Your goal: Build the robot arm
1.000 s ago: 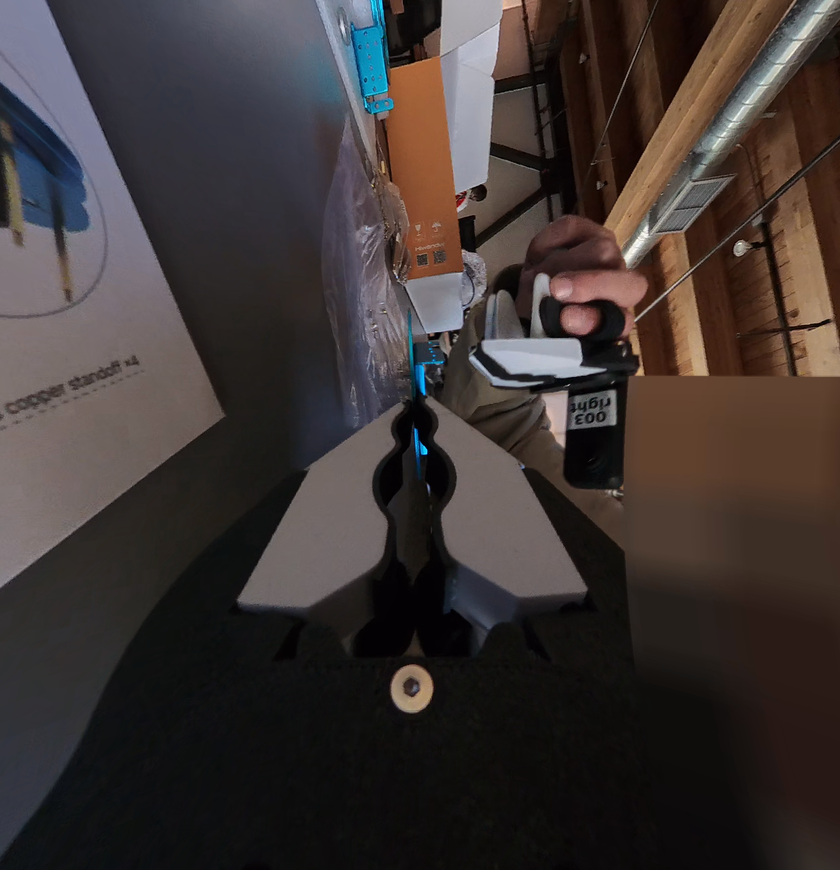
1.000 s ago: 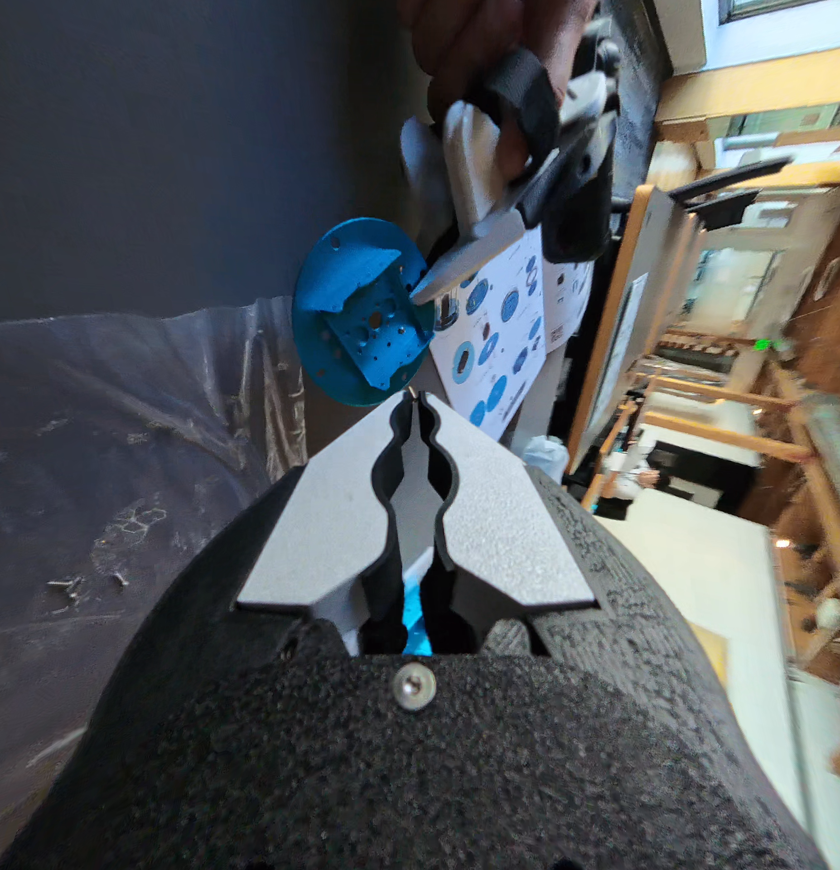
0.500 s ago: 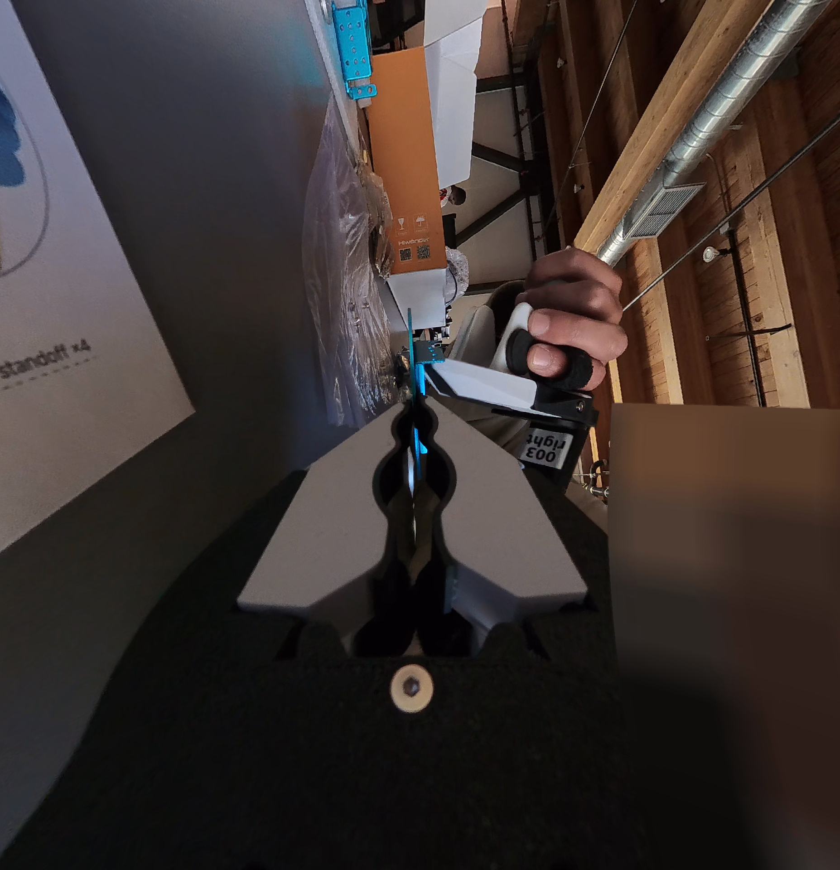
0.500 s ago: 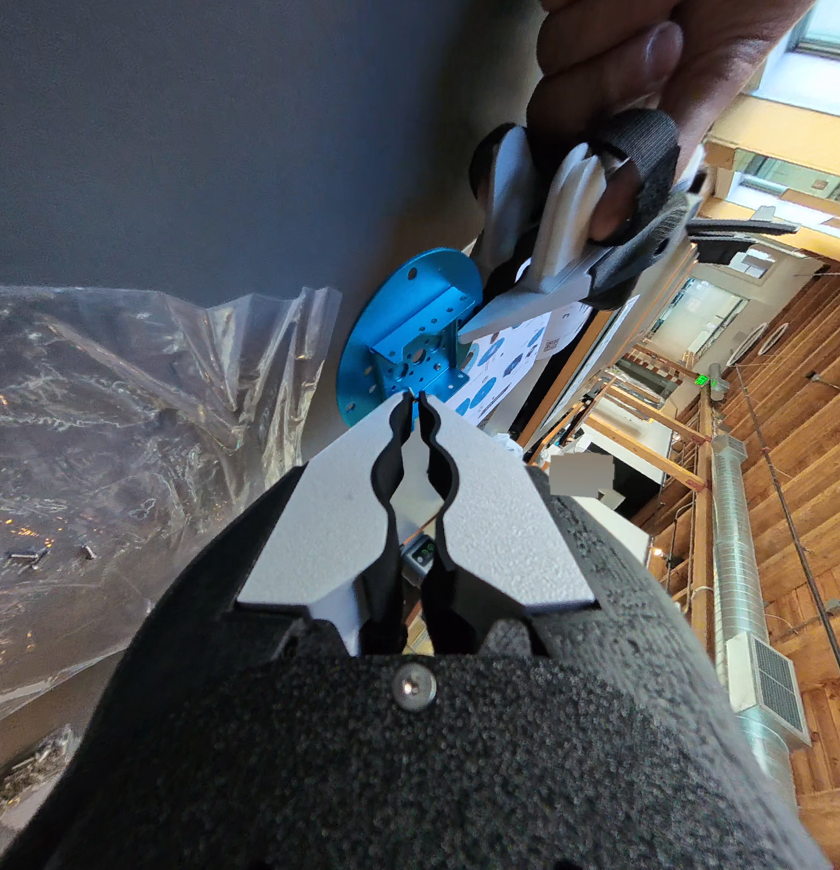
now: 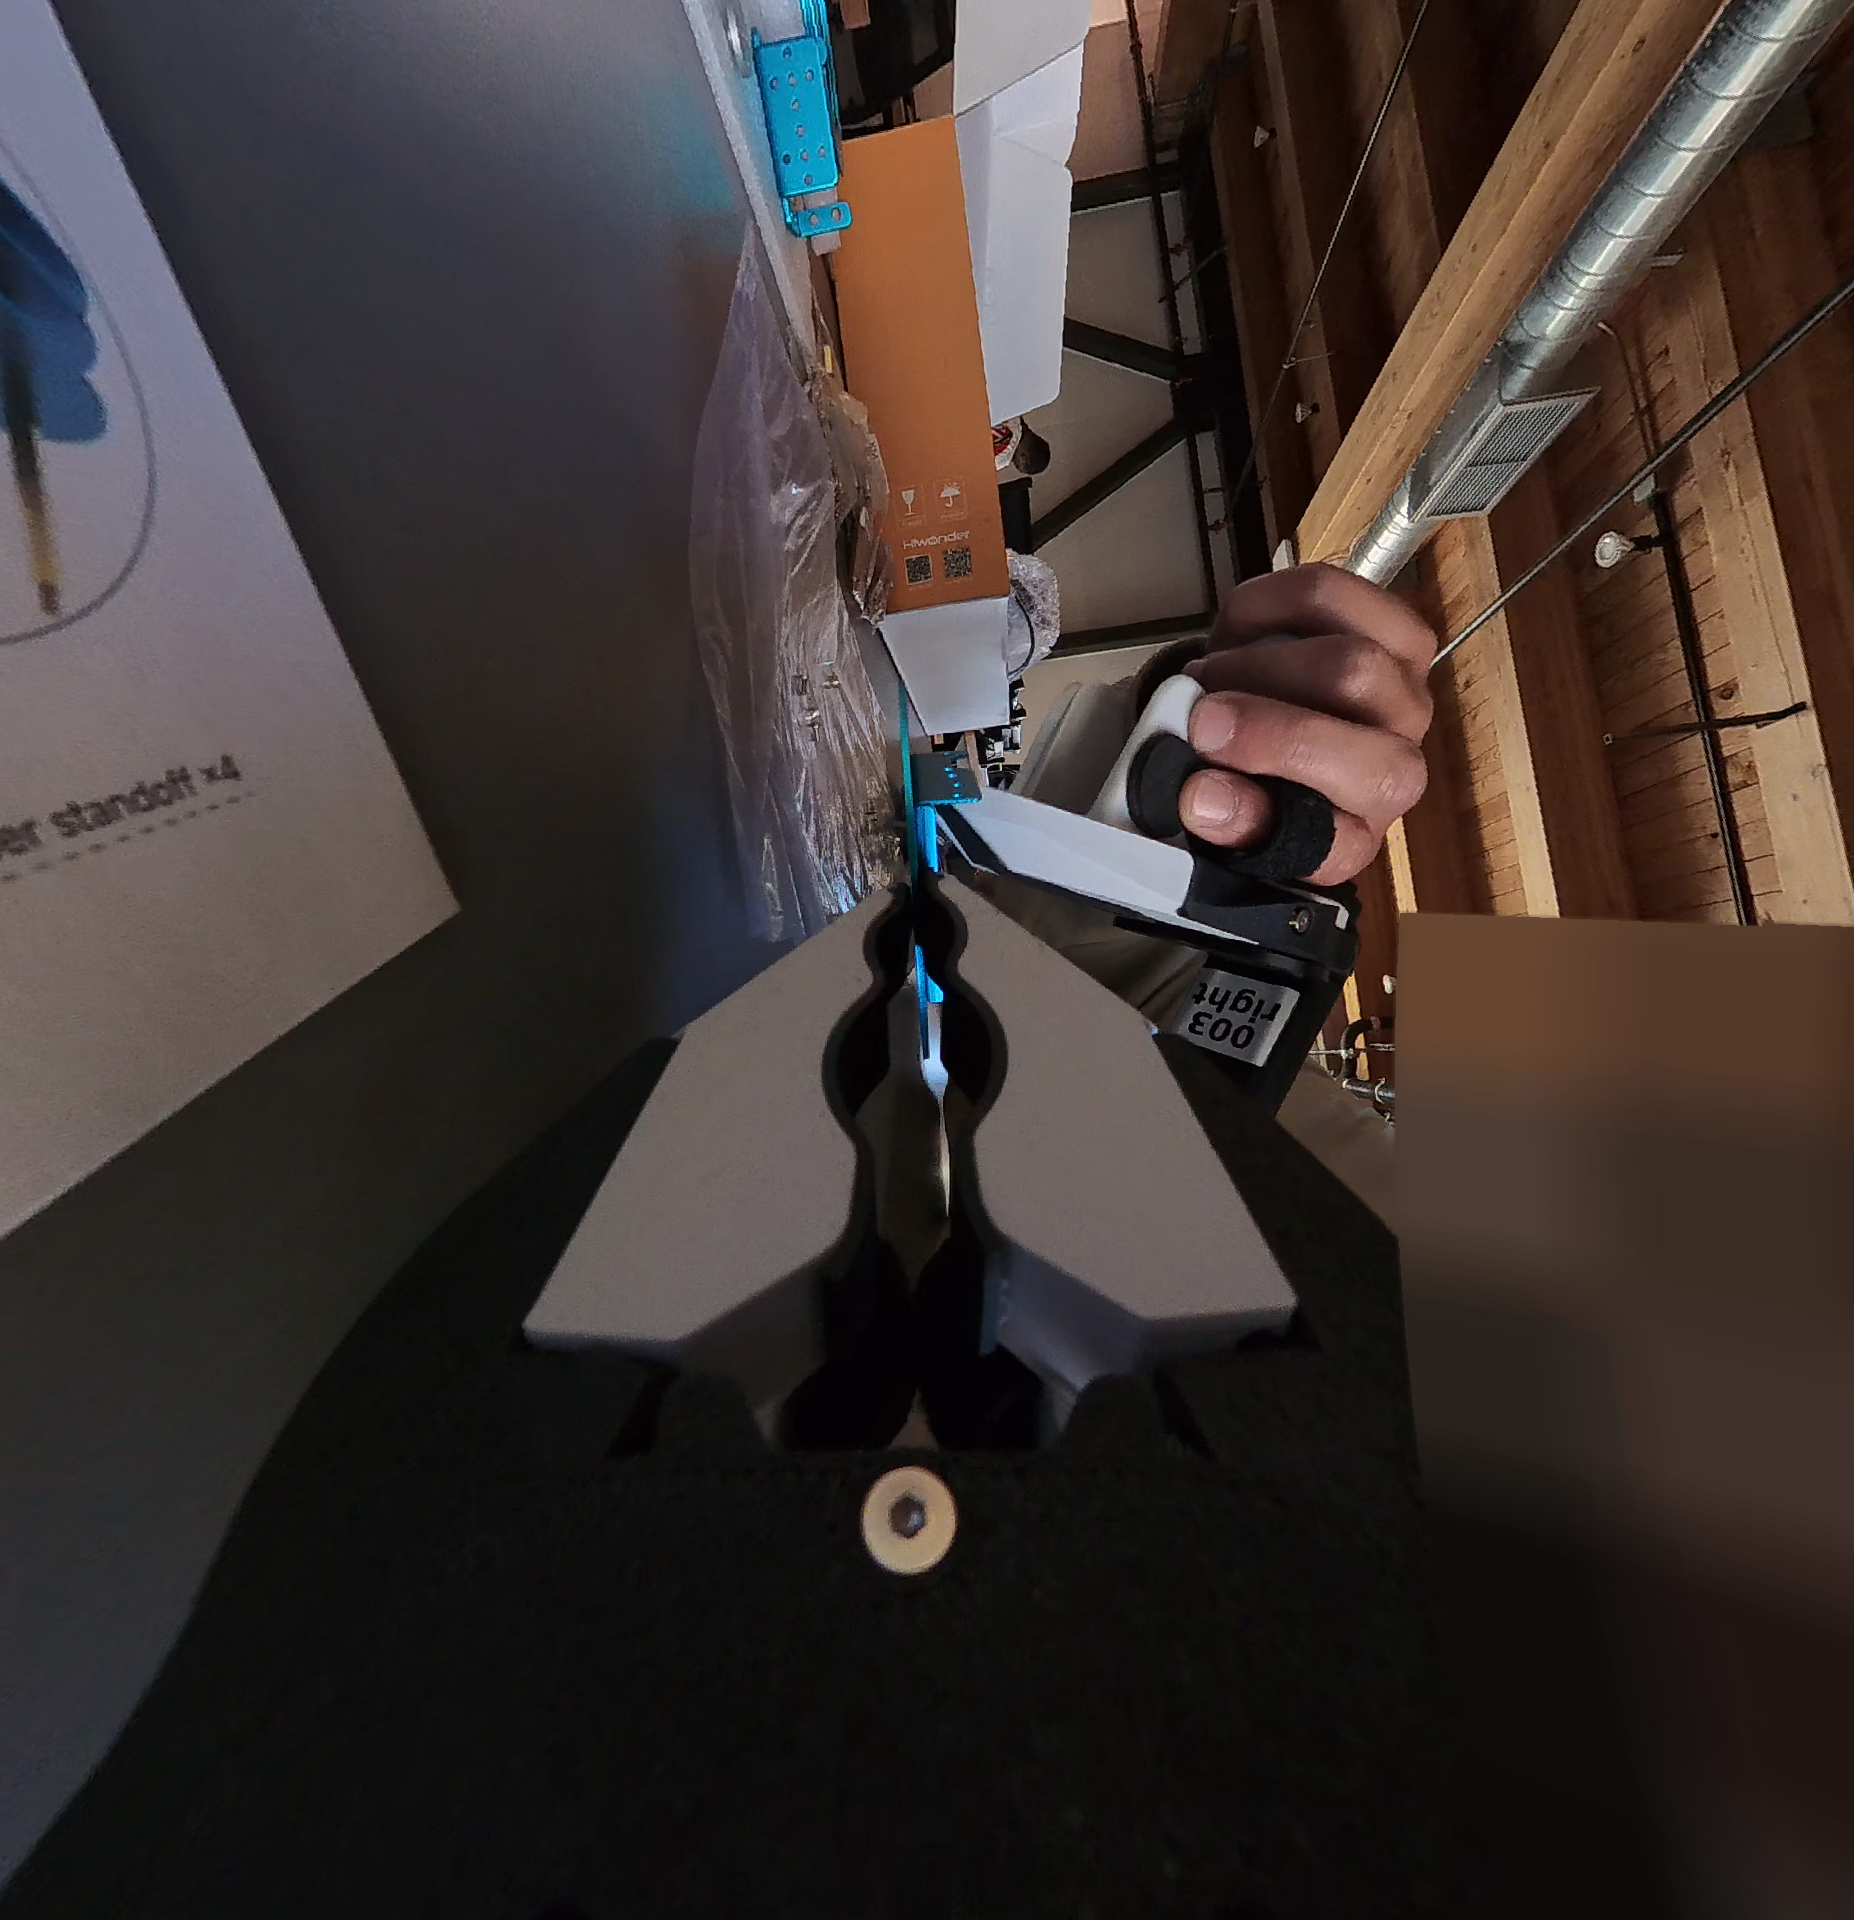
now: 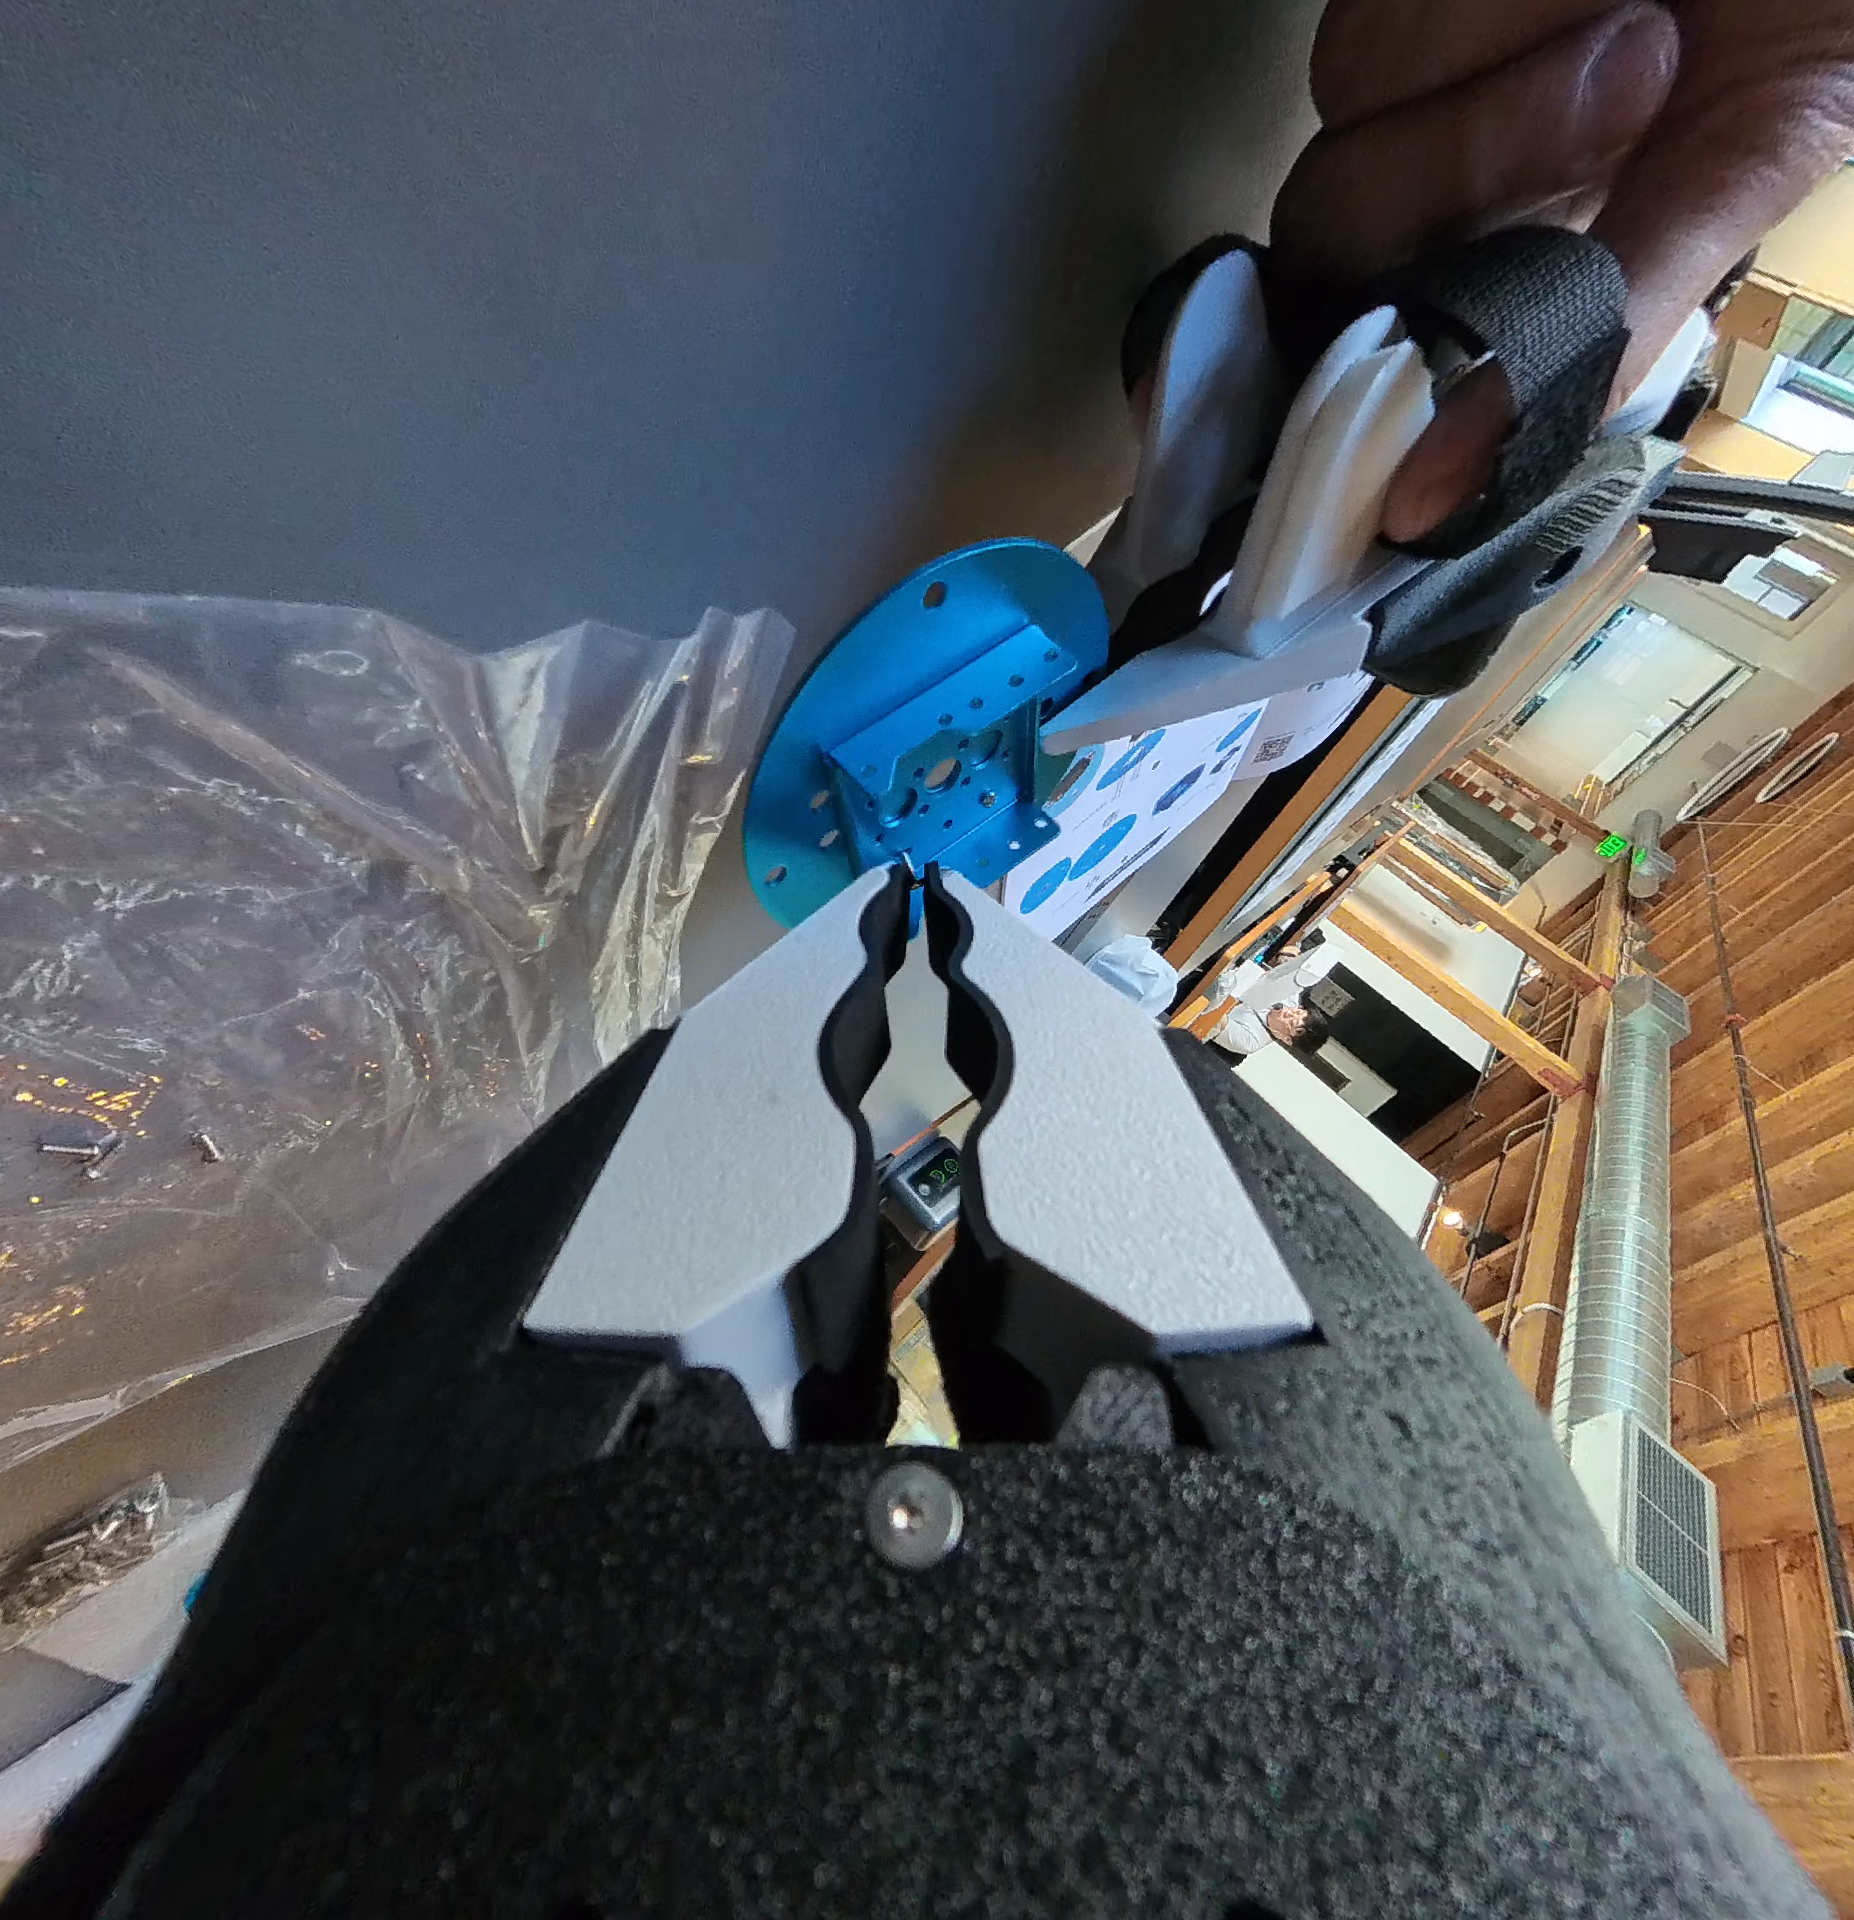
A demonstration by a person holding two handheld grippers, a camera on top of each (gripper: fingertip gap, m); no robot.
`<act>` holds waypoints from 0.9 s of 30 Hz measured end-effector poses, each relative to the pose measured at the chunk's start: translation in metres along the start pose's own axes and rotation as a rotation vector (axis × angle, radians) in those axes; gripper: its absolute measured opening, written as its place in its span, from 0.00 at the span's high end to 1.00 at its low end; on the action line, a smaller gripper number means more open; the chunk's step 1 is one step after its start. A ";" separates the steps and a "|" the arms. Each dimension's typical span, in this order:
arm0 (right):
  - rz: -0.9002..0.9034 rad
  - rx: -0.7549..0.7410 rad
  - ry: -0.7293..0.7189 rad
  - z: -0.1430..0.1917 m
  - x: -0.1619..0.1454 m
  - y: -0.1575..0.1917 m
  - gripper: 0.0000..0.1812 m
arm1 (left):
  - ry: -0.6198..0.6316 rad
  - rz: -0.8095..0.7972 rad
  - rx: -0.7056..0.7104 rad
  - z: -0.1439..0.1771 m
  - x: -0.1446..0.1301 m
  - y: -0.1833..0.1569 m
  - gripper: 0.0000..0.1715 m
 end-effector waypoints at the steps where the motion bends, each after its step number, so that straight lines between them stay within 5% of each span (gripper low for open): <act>1: 0.004 0.003 0.001 0.000 0.000 0.000 0.99 | 0.000 -0.001 0.002 0.000 0.000 0.000 1.00; 27: -0.027 0.037 -0.002 -0.003 0.001 0.000 0.99 | -0.005 0.003 -0.001 0.000 0.001 0.002 1.00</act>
Point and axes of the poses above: each gripper's, where its closed fingertips meet, z back along the fingers, x out of its top, y = z × x across the jaws, the point moved 3 cm from there along z, back along the fingers, and after that the axes turned 13 degrees about -x, right-handed, at the moved point
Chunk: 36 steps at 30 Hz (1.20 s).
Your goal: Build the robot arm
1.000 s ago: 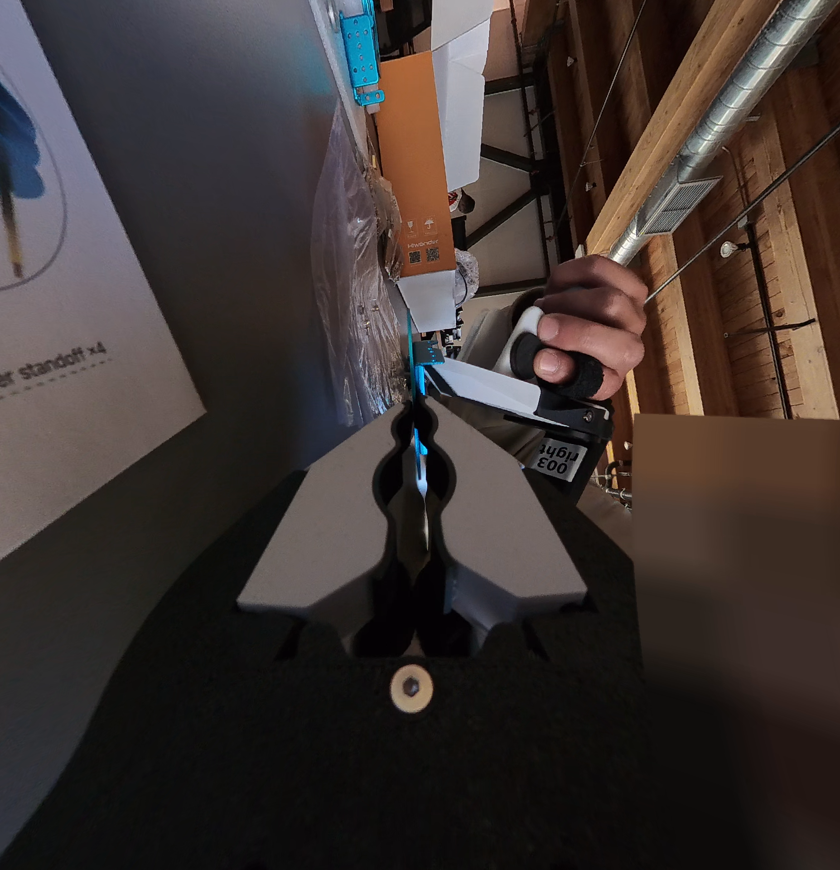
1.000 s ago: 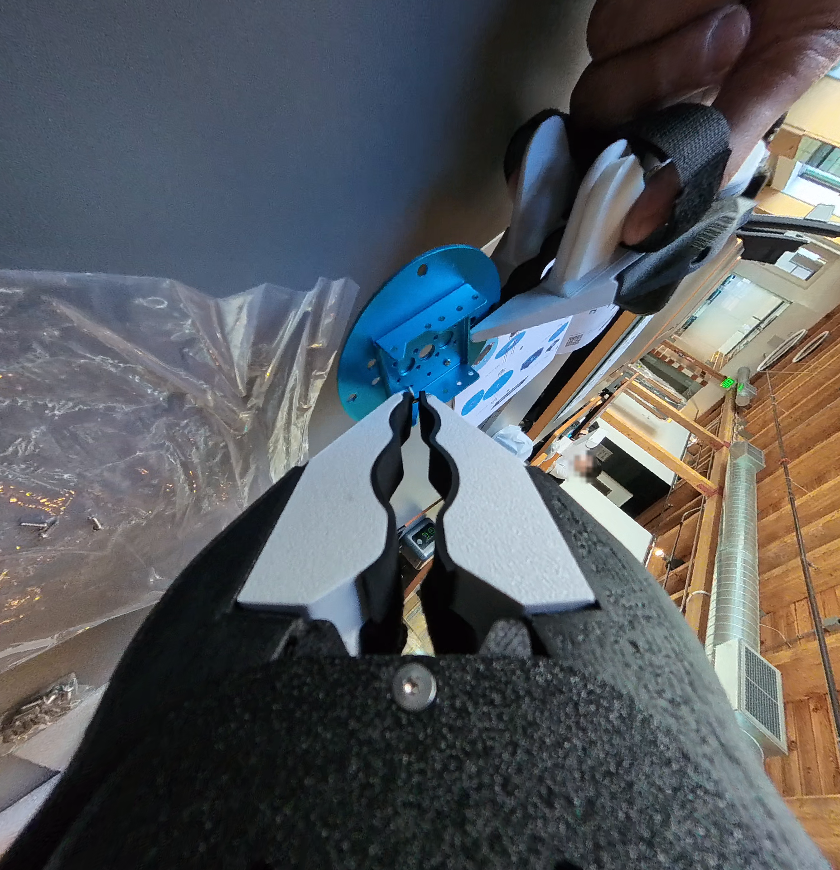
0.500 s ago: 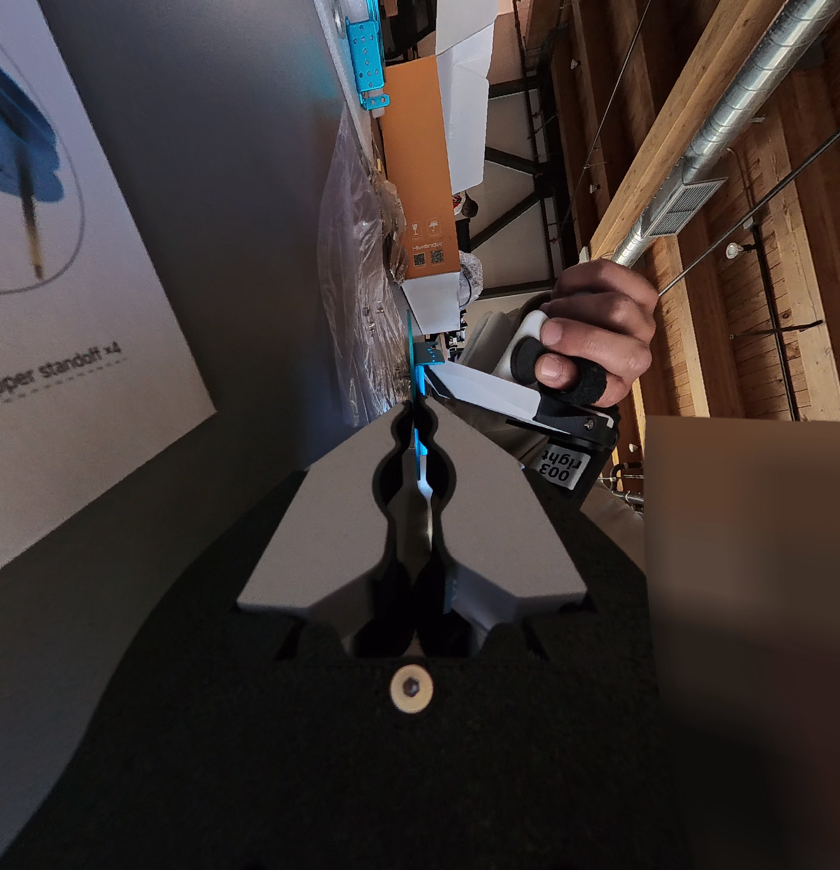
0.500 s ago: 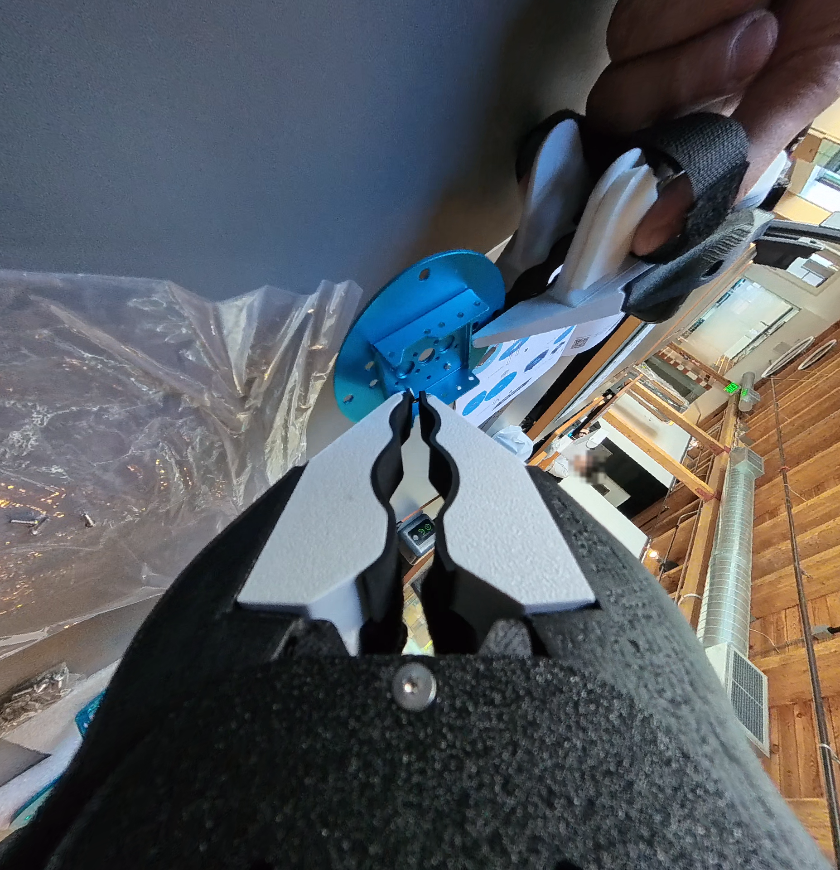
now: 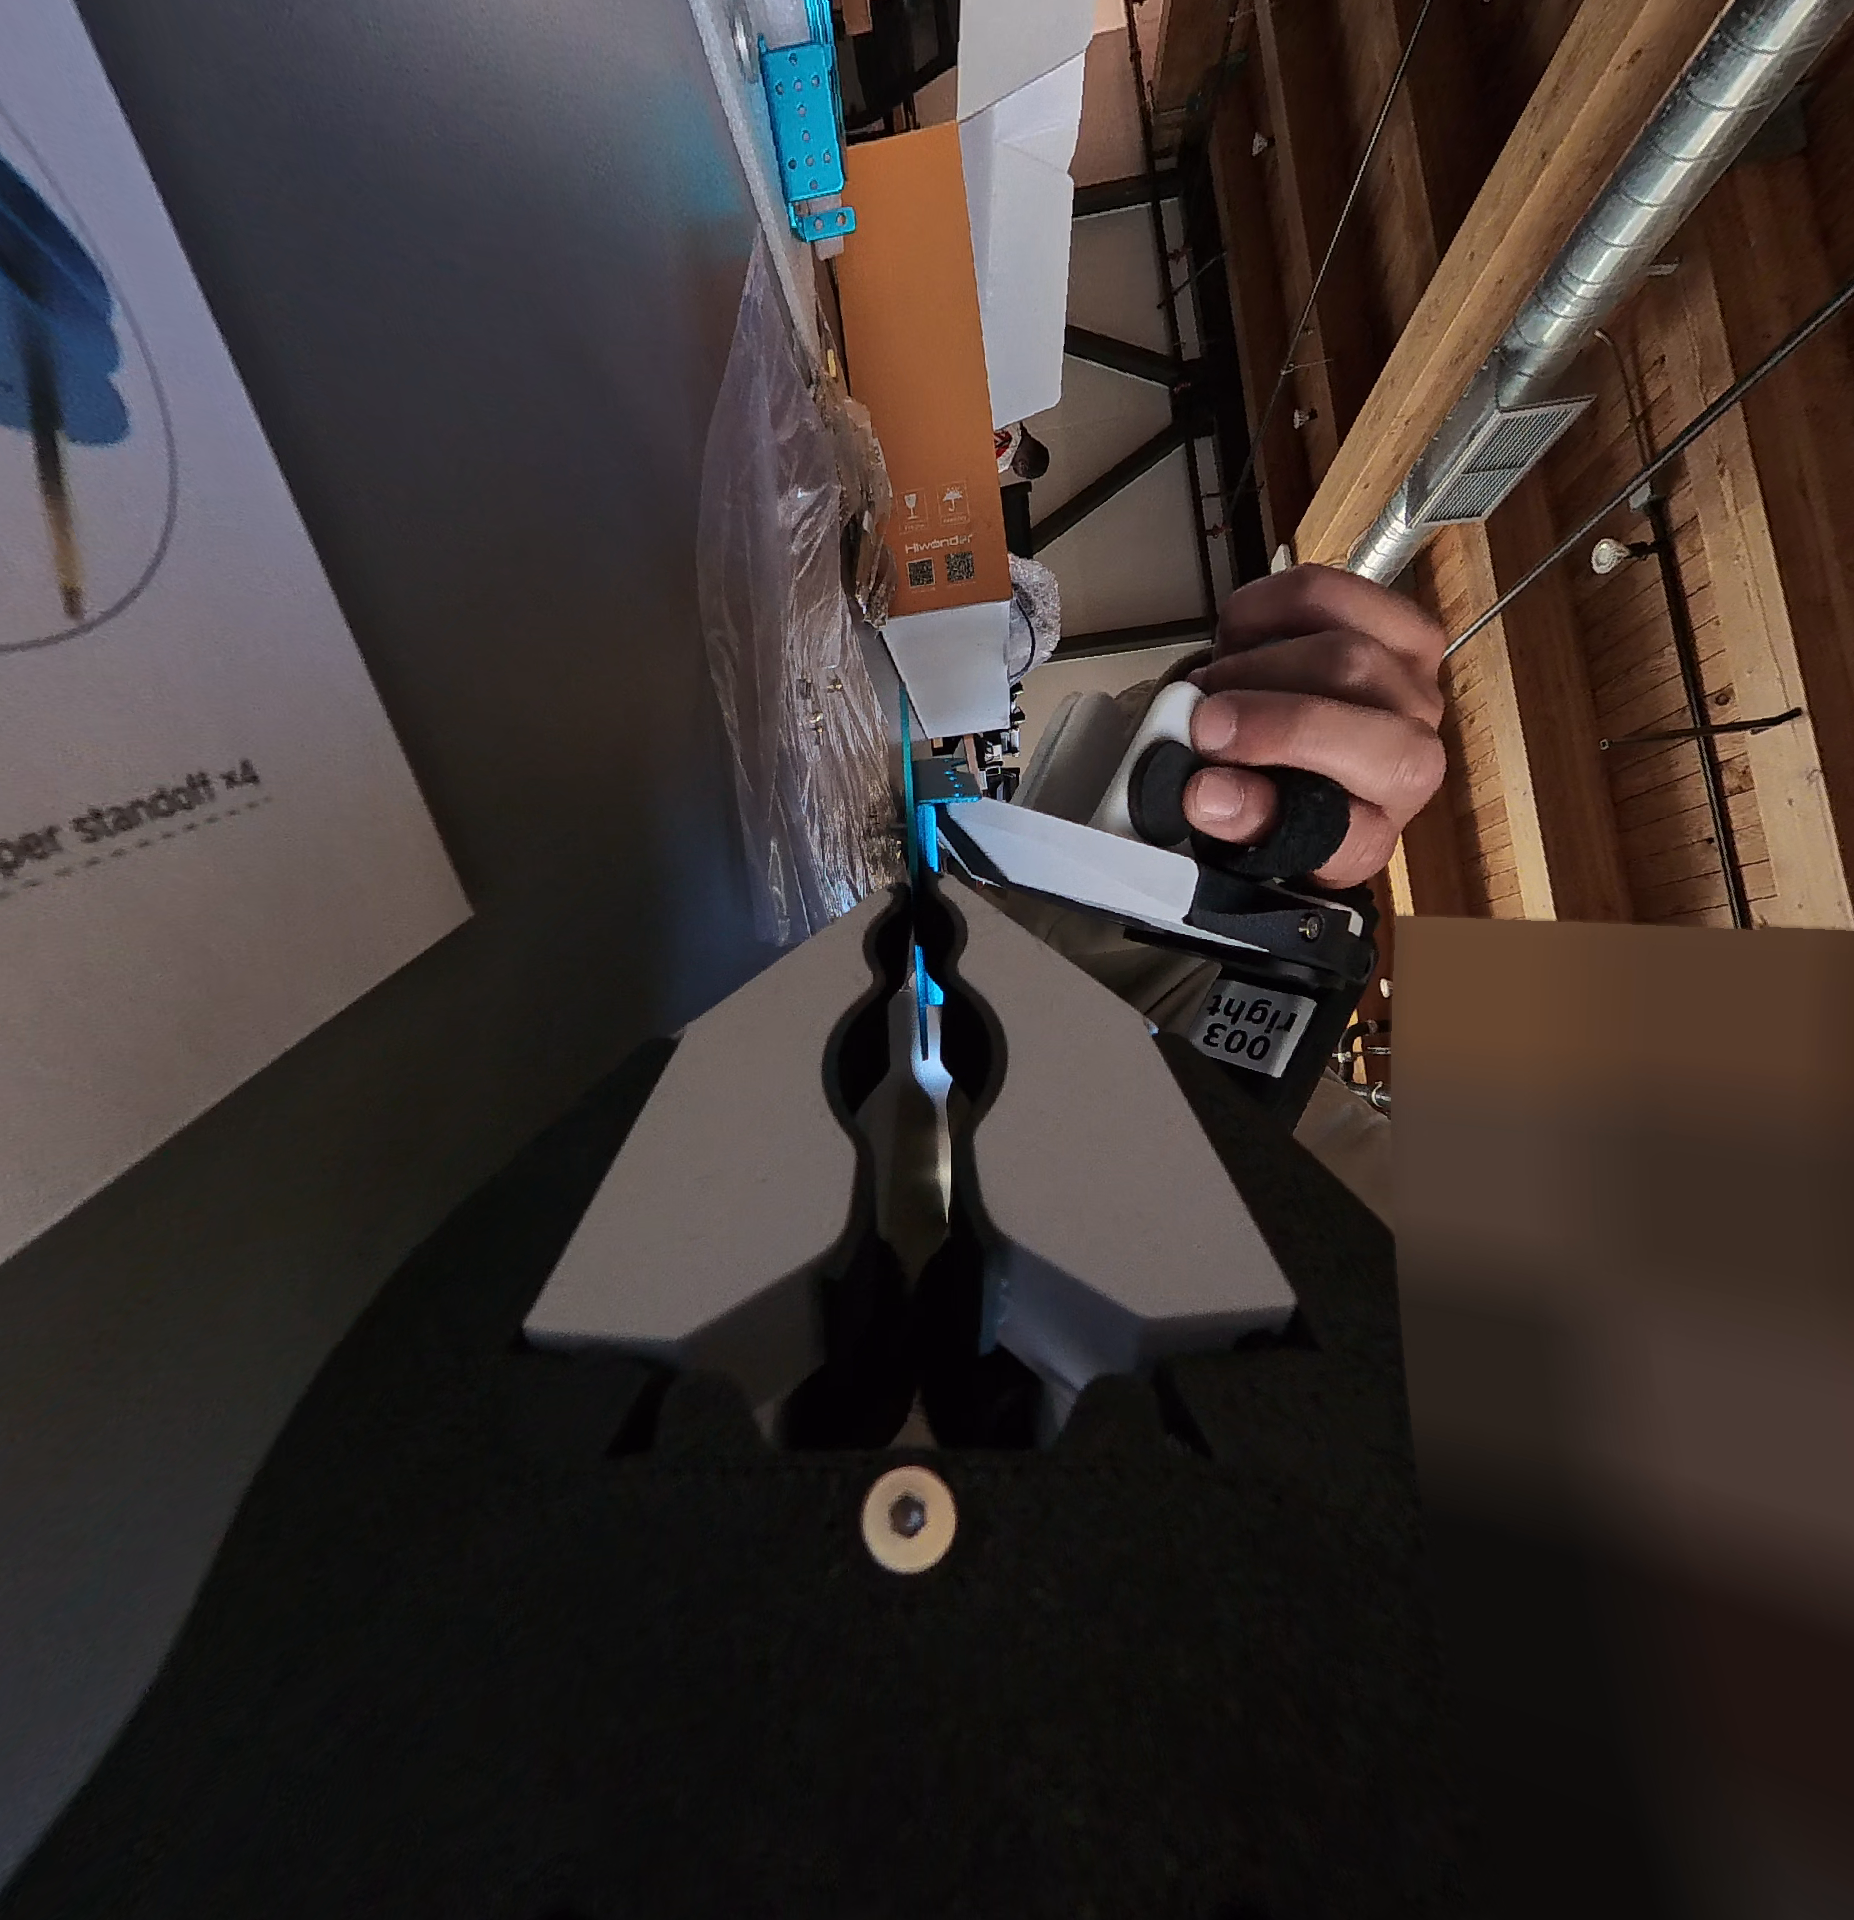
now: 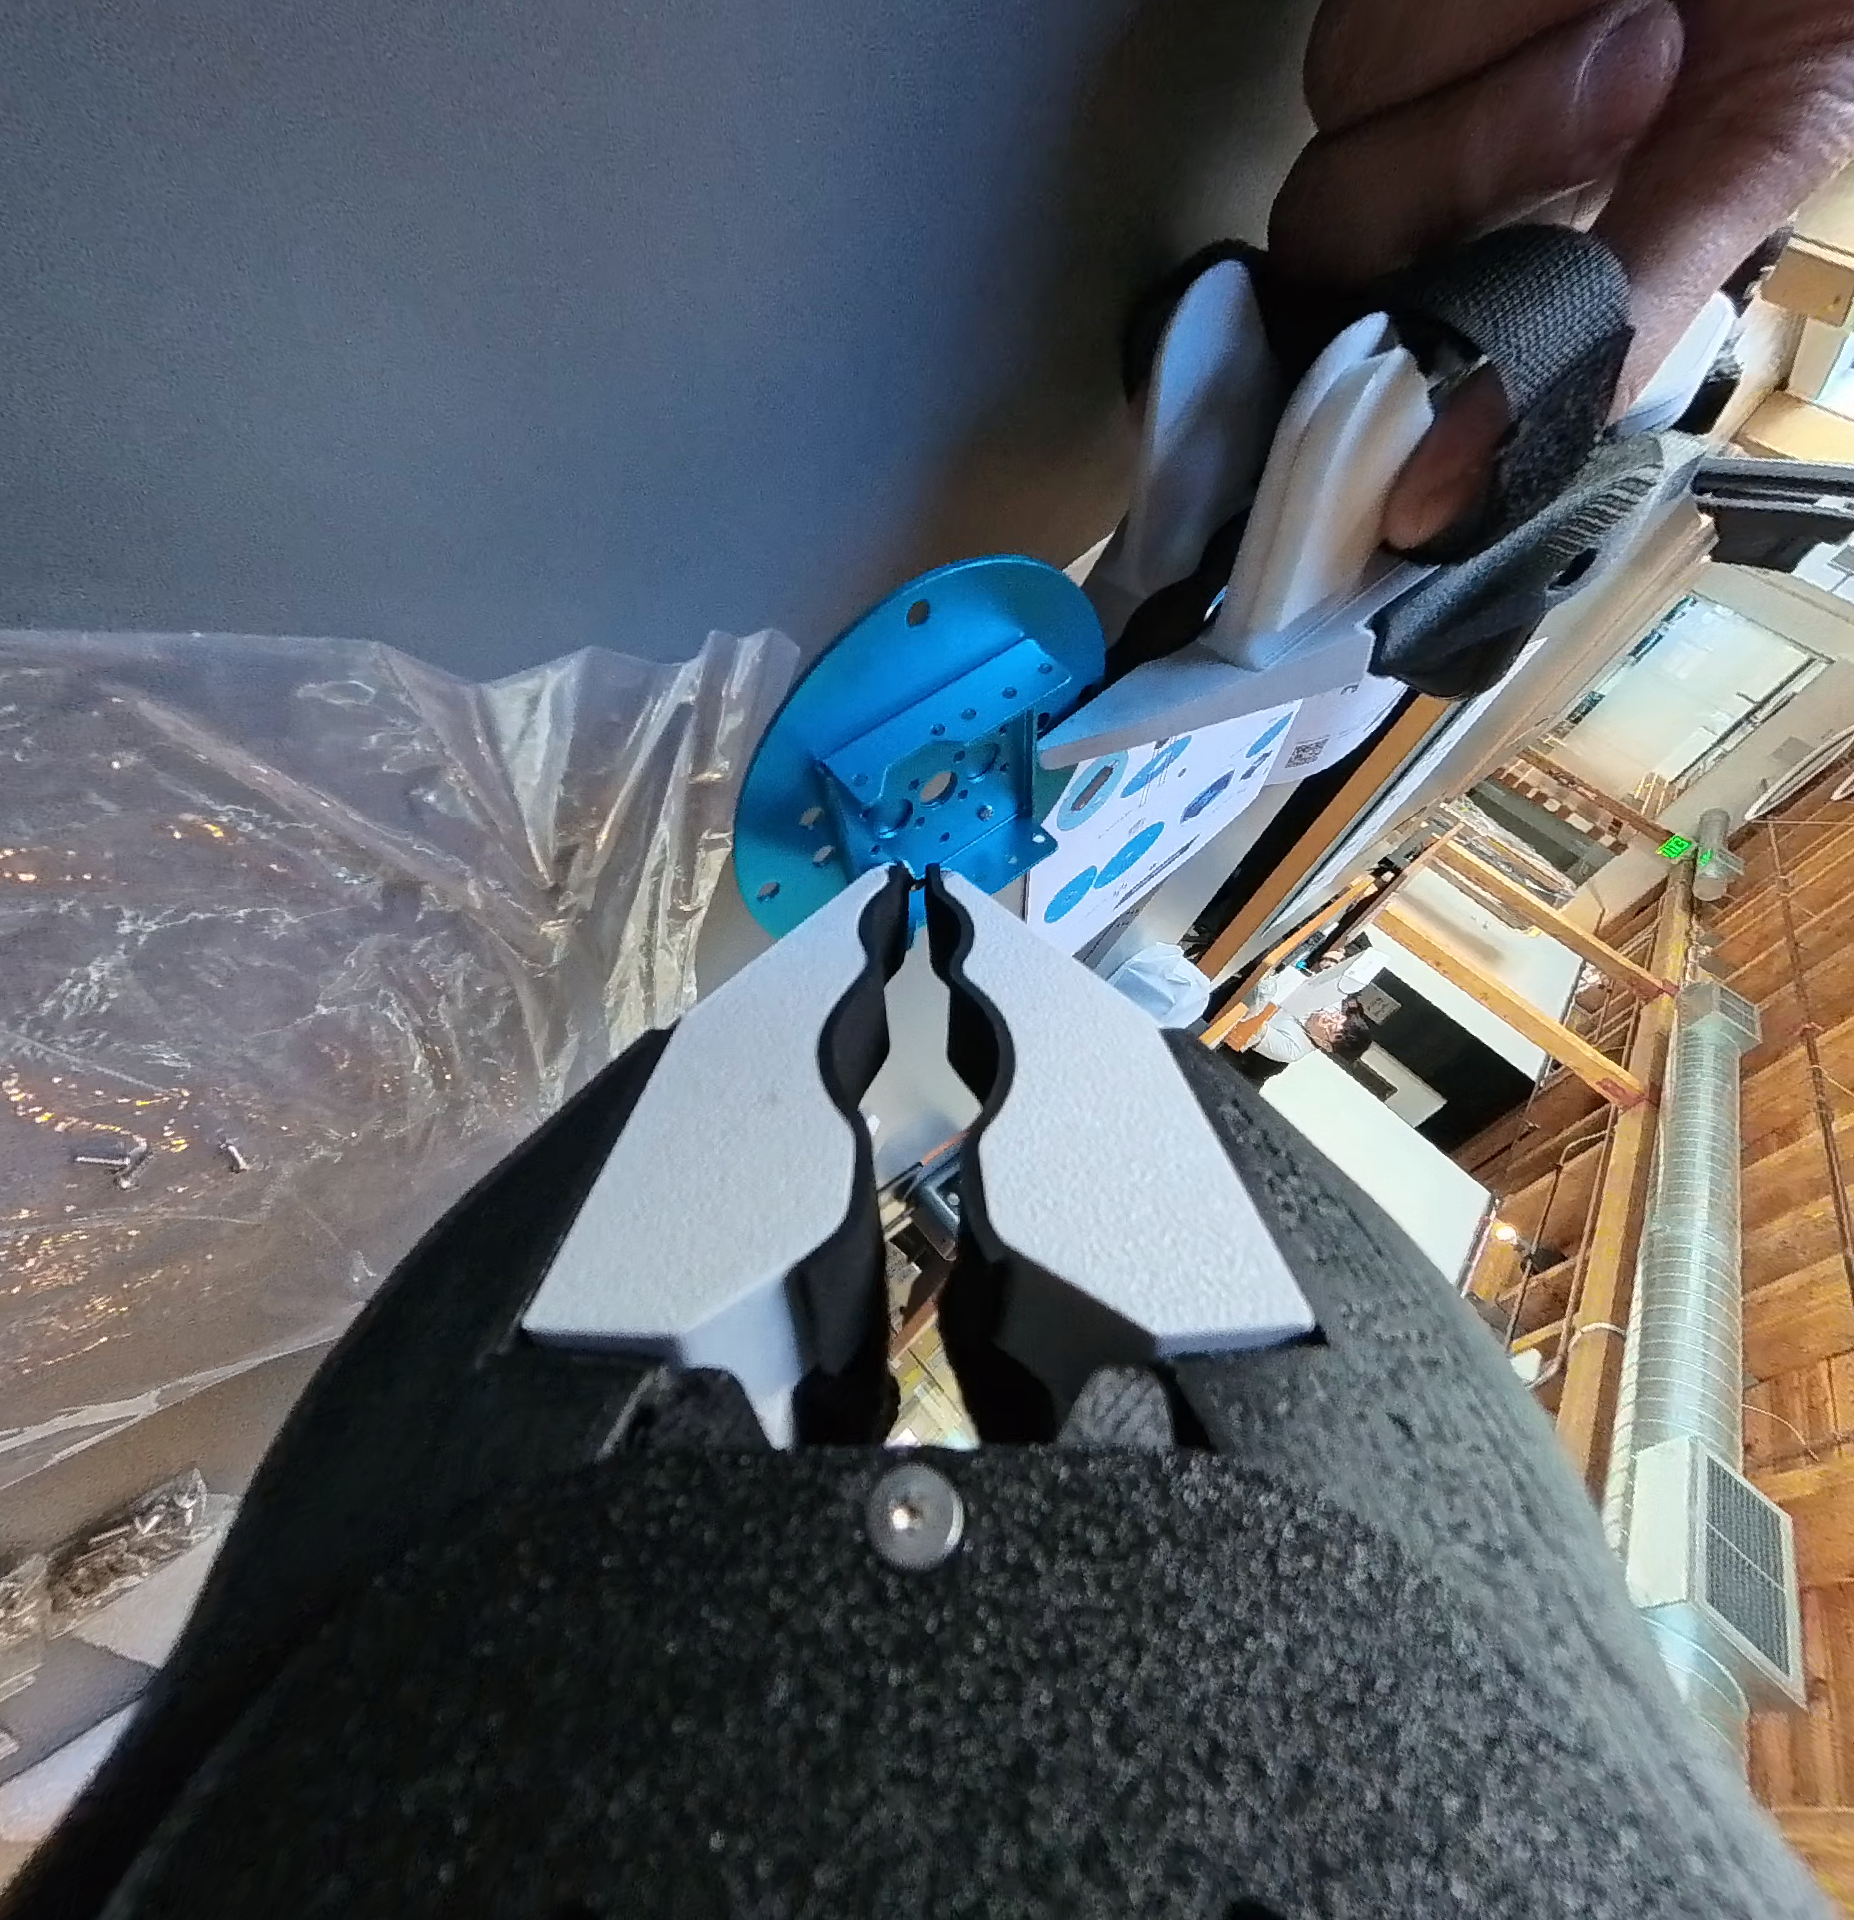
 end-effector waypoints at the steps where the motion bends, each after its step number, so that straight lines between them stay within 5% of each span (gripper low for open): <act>1: -0.002 0.000 -0.003 0.000 0.000 0.000 0.99 | 0.000 -0.001 0.000 0.000 0.000 0.000 1.00; 36: -0.214 0.007 -0.042 0.006 -0.004 -0.010 0.92 | -0.008 0.012 -0.030 0.000 0.001 -0.002 1.00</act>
Point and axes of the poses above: each gripper's, where its closed fingertips meet, z back along the fingers, x out of its top, y = z × x across the jaws, the point moved 3 cm from there along z, back along the fingers, and after that the axes turned 13 degrees about -x, right-handed, at the moved point
